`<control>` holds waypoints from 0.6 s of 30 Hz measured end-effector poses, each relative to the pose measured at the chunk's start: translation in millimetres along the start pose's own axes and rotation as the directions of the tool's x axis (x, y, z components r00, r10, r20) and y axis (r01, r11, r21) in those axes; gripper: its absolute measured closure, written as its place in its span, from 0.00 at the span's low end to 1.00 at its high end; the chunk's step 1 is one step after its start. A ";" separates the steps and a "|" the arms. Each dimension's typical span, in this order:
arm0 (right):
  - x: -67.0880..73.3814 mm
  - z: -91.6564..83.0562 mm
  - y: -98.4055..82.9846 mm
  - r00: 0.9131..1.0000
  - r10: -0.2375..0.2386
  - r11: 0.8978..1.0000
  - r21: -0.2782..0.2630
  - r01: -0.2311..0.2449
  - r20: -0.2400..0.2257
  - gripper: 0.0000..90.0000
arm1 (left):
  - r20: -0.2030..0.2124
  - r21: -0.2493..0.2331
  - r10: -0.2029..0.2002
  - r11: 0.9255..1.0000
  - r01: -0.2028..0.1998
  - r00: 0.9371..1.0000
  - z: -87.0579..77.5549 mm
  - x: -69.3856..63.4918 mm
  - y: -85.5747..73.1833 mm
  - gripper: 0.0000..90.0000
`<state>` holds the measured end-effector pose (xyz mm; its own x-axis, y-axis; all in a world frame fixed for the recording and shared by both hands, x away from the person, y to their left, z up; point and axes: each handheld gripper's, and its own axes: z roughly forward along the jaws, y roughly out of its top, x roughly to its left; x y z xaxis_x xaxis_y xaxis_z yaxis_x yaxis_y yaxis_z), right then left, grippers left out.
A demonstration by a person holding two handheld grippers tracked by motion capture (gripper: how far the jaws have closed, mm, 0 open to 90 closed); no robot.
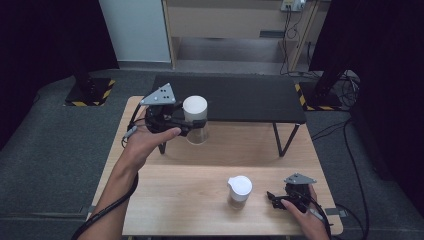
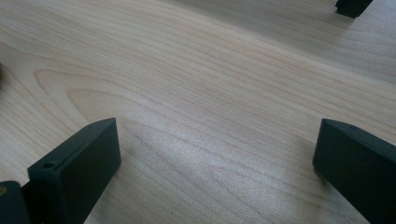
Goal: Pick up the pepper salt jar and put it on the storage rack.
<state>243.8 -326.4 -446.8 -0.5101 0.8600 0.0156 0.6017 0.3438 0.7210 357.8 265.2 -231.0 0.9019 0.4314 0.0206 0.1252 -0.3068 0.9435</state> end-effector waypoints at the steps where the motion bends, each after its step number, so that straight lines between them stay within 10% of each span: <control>1: 0.2 0.1 -0.1 1.000 0.002 1.000 -0.001 -0.002 0.000 0.02 | 0.000 0.000 0.000 1.000 0.000 1.000 0.0 0.0 0.0 0.38; 18: -0.5 0.1 -0.4 1.000 -0.003 1.000 -0.002 0.003 -0.001 0.02 | -0.062 -0.033 -0.040 0.999 0.038 0.997 -2.0 36.5 15.1 0.38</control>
<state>243.9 -326.9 -447.1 -0.5125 0.8586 0.0144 0.5989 0.3454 0.7225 391.8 278.0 -215.3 0.8688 0.4951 0.0038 0.1455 -0.2625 0.9539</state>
